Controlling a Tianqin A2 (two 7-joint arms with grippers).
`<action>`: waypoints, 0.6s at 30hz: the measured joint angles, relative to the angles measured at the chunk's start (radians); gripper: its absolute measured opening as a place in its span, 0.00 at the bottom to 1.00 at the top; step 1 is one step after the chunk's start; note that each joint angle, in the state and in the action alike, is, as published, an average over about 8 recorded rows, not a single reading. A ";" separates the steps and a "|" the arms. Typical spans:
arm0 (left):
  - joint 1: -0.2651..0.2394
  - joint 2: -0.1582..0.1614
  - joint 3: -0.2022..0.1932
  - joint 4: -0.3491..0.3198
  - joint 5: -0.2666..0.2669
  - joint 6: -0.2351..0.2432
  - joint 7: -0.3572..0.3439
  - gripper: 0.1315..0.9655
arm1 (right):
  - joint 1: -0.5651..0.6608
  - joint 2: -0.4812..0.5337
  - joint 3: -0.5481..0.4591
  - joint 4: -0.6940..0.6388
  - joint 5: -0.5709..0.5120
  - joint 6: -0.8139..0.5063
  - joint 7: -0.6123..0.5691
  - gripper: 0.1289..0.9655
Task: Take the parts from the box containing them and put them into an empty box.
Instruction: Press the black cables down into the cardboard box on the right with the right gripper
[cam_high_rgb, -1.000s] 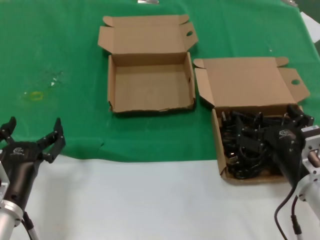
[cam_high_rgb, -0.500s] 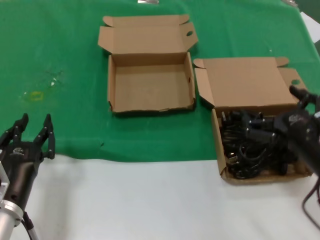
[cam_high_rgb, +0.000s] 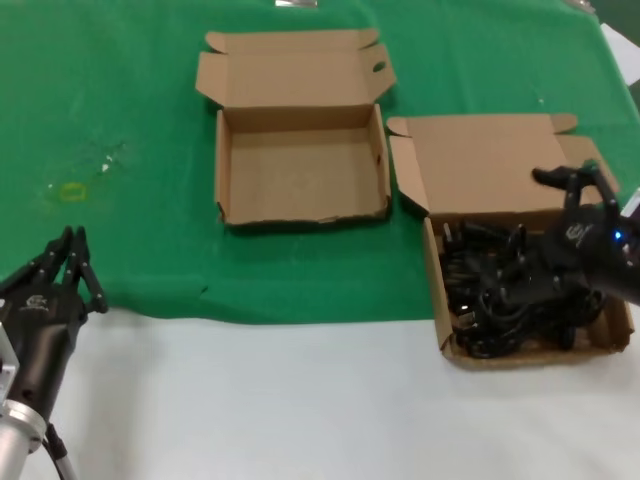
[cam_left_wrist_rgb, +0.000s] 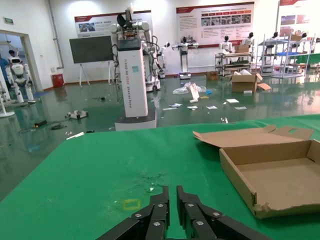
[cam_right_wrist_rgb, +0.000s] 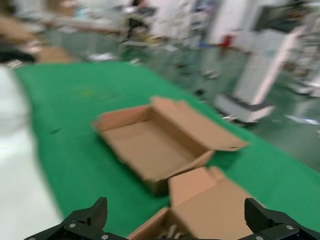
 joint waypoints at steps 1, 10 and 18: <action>0.000 0.000 0.000 0.000 0.000 0.000 0.000 0.09 | 0.025 0.010 -0.011 -0.013 -0.009 -0.045 -0.003 1.00; 0.000 0.000 0.000 0.000 0.000 0.000 0.000 0.04 | 0.293 0.063 -0.110 -0.144 -0.125 -0.440 -0.068 1.00; 0.000 0.000 0.000 0.000 0.000 0.000 0.000 0.01 | 0.507 0.025 -0.177 -0.288 -0.264 -0.689 -0.221 1.00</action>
